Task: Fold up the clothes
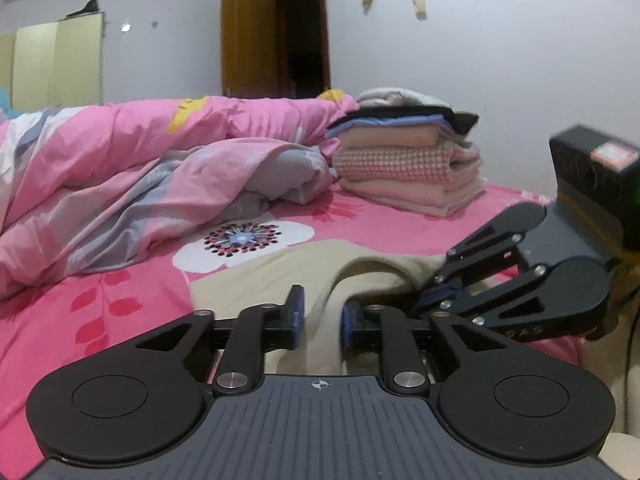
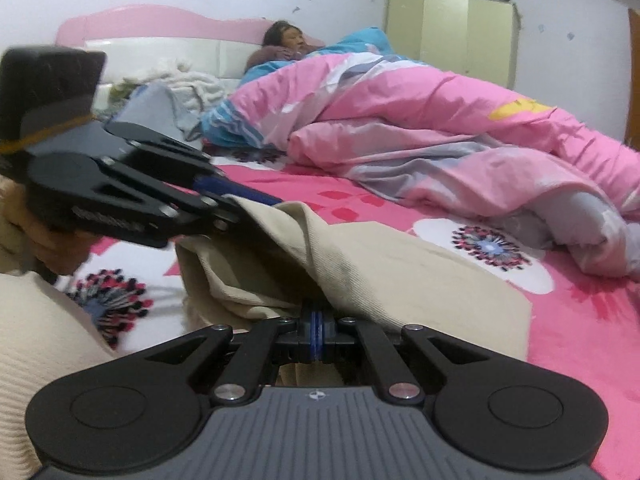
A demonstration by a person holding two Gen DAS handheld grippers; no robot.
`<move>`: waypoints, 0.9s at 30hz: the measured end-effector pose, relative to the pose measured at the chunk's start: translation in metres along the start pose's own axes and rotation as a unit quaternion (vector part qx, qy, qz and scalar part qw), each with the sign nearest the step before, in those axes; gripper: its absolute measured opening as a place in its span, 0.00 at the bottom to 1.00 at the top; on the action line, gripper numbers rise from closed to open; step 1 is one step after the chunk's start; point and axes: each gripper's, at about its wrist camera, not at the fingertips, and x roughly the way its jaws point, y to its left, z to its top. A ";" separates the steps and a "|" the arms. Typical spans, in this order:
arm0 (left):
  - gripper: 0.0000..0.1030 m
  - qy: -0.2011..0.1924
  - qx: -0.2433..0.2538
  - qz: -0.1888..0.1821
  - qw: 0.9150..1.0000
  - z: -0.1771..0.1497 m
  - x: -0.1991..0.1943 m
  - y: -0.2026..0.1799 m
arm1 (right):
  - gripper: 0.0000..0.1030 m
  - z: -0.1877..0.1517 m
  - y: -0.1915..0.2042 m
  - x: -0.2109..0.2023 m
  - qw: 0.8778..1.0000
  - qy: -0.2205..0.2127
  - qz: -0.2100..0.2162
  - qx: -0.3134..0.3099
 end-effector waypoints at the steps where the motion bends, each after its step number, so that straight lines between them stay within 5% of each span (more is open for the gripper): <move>1: 0.34 -0.004 -0.004 0.000 1.000 -0.001 -0.005 0.002 | 0.00 0.000 0.002 0.000 1.000 -0.003 -0.009 -0.004; 6: 0.51 -0.011 -0.007 -0.011 1.000 -0.011 -0.027 0.006 | 0.00 0.000 0.007 0.006 0.999 -0.002 -0.031 -0.014; 19: 0.48 -0.013 -0.066 0.023 0.997 -0.015 -0.021 0.022 | 0.04 0.001 0.027 -0.044 0.997 -0.049 -0.025 -0.050; 22: 0.48 -0.013 -0.074 0.023 0.997 -0.019 -0.022 0.022 | 0.15 0.002 0.027 -0.055 0.997 -0.060 0.009 -0.039; 24: 0.48 -0.013 -0.081 0.023 0.996 -0.020 -0.022 0.023 | 0.33 0.001 0.031 -0.054 0.997 -0.060 0.032 -0.043; 27: 0.47 -0.016 -0.090 0.021 0.996 -0.019 -0.022 0.024 | 0.35 0.000 0.043 -0.040 0.995 -0.046 0.031 -0.082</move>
